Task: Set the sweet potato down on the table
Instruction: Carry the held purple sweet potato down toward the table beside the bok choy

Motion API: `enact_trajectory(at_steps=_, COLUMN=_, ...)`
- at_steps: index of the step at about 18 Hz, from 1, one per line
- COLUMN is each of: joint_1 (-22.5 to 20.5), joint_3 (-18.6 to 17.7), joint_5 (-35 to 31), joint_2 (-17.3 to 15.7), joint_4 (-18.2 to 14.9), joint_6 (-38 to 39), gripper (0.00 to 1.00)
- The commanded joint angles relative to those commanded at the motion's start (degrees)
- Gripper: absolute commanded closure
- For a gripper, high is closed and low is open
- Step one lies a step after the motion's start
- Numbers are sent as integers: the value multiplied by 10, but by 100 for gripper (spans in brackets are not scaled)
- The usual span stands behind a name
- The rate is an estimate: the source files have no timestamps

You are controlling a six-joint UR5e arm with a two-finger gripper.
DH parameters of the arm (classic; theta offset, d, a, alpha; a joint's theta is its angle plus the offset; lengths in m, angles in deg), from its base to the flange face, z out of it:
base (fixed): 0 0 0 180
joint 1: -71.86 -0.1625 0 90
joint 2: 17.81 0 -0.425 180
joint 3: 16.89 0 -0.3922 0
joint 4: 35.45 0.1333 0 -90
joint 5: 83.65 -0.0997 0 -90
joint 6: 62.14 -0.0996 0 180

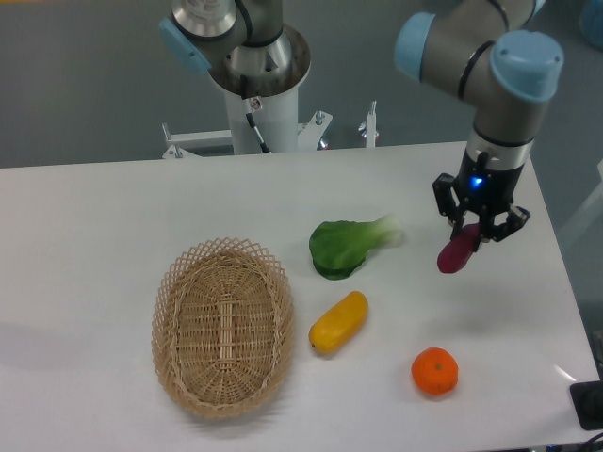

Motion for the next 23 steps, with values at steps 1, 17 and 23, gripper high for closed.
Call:
enact_trajectory(at_steps=1, joint_1=0, joint_3=-11, joint_5=-1, joint_2=1, joint_4=16, joint_6=0, gripper=75)
enact_trajectory(at_steps=17, joint_1=59, joint_3=-23, joint_5=-71, joint_2=84, joint_4=56, joint_6=37, gripper=75)
enact_trajectory(at_steps=23, joint_1=70, joint_3=-19, joint_5=-69, joint_2=108, joint_4=66, joint_6=44, gripper=75)
